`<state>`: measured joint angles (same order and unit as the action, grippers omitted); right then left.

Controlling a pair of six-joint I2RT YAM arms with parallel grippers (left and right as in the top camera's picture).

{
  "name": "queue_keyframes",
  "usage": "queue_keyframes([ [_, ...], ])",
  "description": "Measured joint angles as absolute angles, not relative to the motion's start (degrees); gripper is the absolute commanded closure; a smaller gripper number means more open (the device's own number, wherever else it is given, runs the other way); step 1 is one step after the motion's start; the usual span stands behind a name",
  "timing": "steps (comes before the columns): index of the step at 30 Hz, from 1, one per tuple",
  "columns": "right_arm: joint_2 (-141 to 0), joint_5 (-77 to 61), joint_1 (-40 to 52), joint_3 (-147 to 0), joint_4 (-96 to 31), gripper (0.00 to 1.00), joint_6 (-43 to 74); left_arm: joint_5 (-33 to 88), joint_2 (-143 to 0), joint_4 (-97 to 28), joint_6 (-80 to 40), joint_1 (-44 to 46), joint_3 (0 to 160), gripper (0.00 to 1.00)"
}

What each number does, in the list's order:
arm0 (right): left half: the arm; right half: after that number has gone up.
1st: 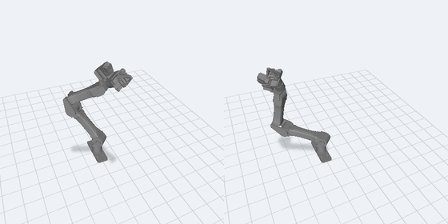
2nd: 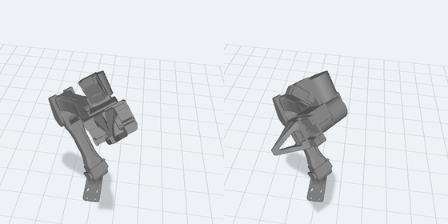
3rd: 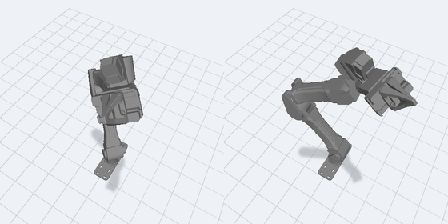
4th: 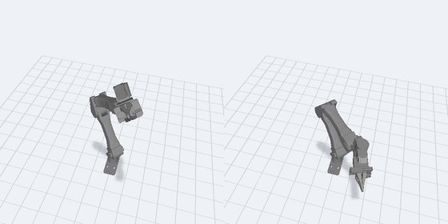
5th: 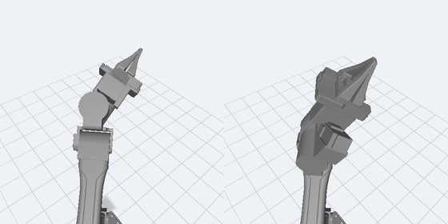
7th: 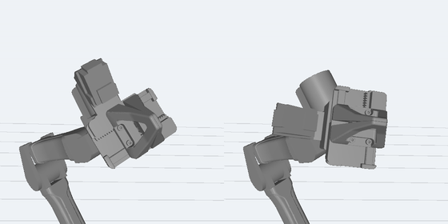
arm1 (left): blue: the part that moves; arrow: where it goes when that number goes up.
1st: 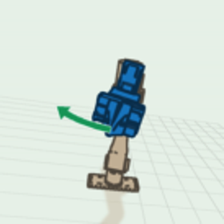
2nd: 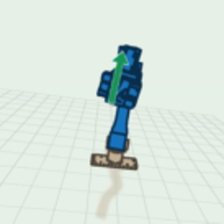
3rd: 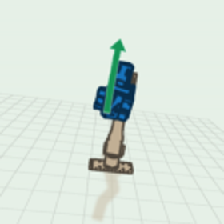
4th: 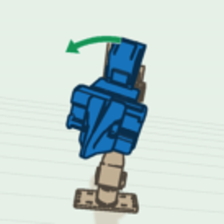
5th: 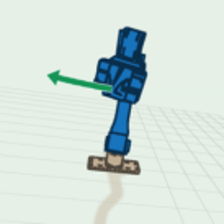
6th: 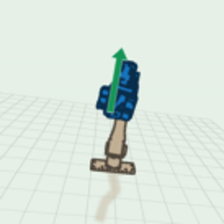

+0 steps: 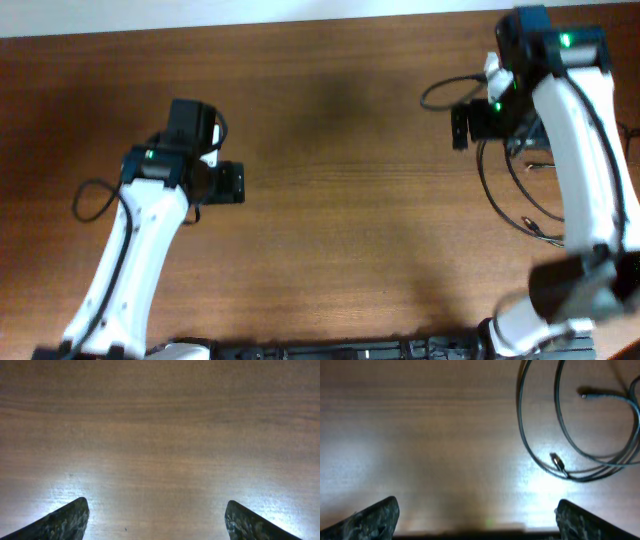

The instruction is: Untangle cables

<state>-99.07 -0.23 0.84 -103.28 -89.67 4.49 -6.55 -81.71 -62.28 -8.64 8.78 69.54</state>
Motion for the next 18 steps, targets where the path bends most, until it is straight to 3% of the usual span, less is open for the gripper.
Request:
queue_keyframes([
  [10,-59.05,0.08,0.84,-62.85,-62.94,0.01,4.51,-7.64,-50.57,-48.45,-12.53,8.78,48.62,0.01],
  [18,-41.80,0.19,0.84,-55.68,-59.68,0.01,4.54,-8.67,-34.11,-46.87,-14.85,8.78,45.41,0.01],
])
